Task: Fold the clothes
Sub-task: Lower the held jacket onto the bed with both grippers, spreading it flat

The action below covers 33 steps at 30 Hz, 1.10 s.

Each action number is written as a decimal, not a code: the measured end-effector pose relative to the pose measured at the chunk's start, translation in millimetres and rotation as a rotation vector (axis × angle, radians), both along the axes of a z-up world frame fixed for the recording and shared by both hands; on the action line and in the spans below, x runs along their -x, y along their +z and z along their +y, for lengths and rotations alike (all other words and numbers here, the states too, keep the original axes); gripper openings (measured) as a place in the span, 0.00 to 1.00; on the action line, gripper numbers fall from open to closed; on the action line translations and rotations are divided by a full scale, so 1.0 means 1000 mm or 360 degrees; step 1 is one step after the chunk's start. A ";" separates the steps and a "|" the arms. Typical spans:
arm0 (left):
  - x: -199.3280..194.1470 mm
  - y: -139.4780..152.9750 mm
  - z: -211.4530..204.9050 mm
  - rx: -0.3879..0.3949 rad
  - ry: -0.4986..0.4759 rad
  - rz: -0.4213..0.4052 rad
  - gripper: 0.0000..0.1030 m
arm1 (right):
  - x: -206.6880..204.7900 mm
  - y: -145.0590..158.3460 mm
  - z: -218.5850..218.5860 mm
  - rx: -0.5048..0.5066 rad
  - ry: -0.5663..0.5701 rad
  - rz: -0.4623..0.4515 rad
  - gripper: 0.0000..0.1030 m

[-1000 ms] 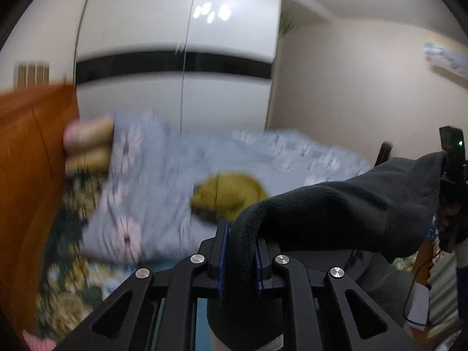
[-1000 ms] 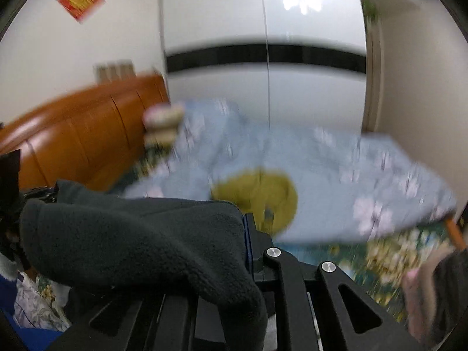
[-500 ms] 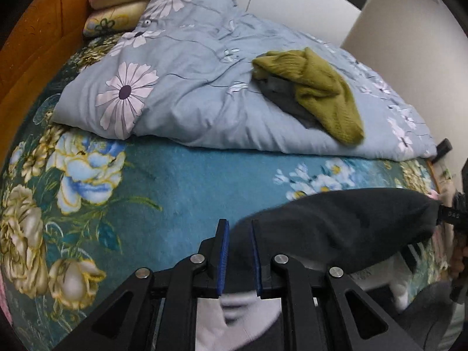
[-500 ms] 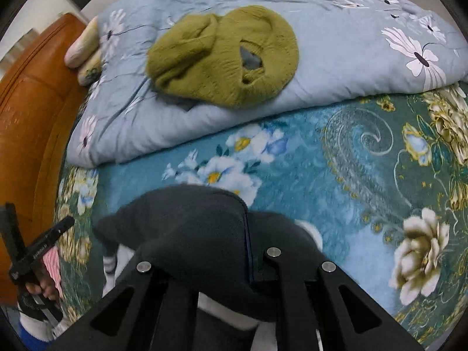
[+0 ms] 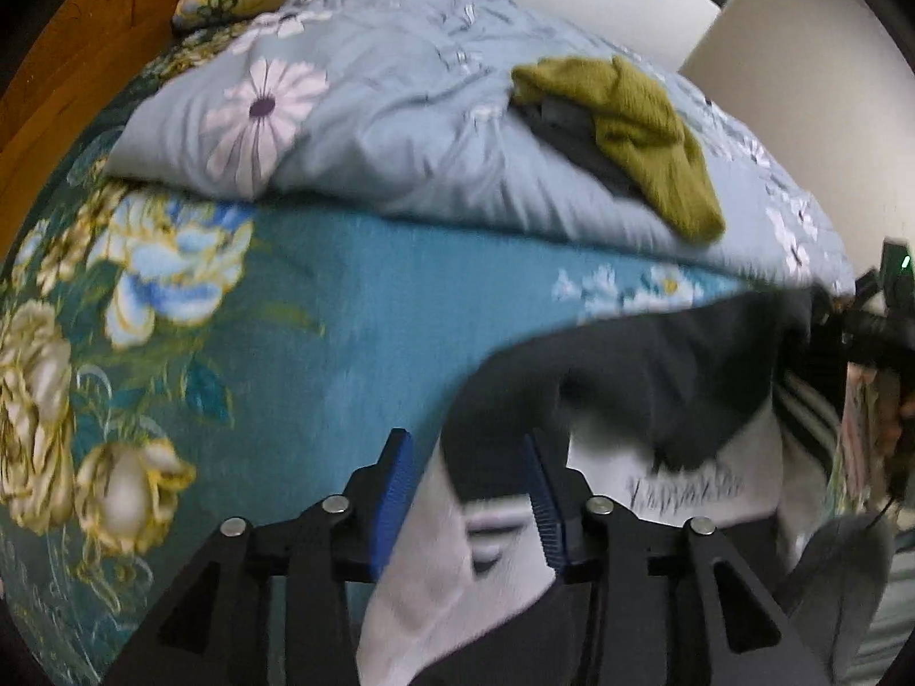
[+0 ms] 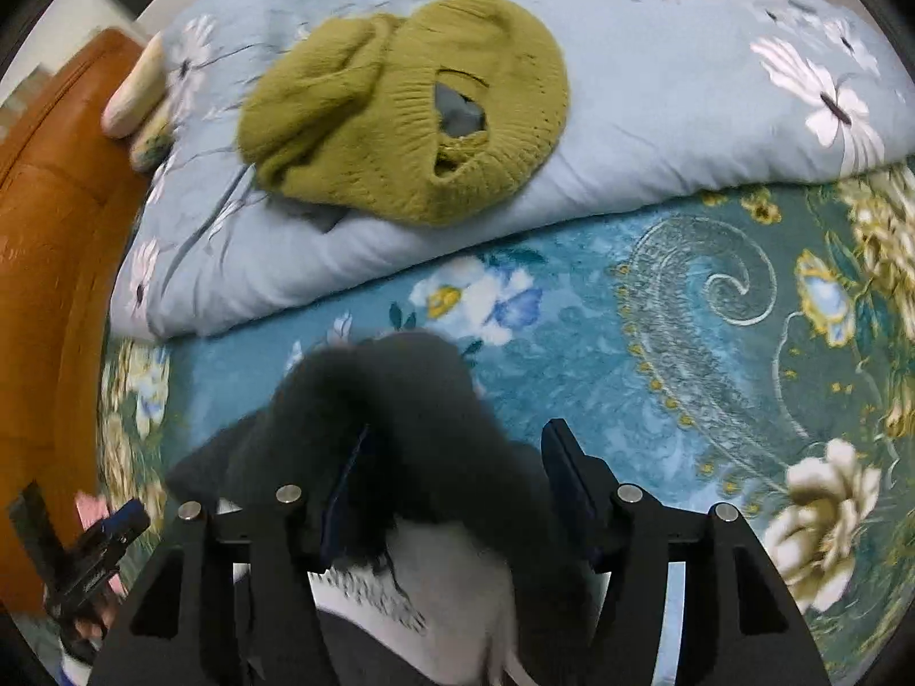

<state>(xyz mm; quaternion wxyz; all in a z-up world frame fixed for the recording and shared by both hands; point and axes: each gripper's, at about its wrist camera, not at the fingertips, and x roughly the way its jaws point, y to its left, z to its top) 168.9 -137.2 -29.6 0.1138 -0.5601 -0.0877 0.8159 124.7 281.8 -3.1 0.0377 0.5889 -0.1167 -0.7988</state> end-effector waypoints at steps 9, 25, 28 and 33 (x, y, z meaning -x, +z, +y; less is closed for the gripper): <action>-0.029 -0.040 0.025 0.0234 -0.0205 -0.0090 0.53 | -0.068 0.008 0.045 0.0067 -0.0185 0.0024 0.60; 0.014 -0.021 -0.017 0.0370 0.0095 0.0120 0.10 | -0.099 0.018 0.047 0.0217 -0.0267 0.0052 0.60; 0.046 -0.018 -0.036 0.0415 0.0196 0.0141 0.10 | -0.097 0.016 0.036 0.0210 -0.0202 0.0038 0.60; 0.095 -0.039 -0.049 0.0433 0.0338 -0.0002 0.10 | -0.089 0.001 0.016 0.0202 -0.0100 -0.0067 0.60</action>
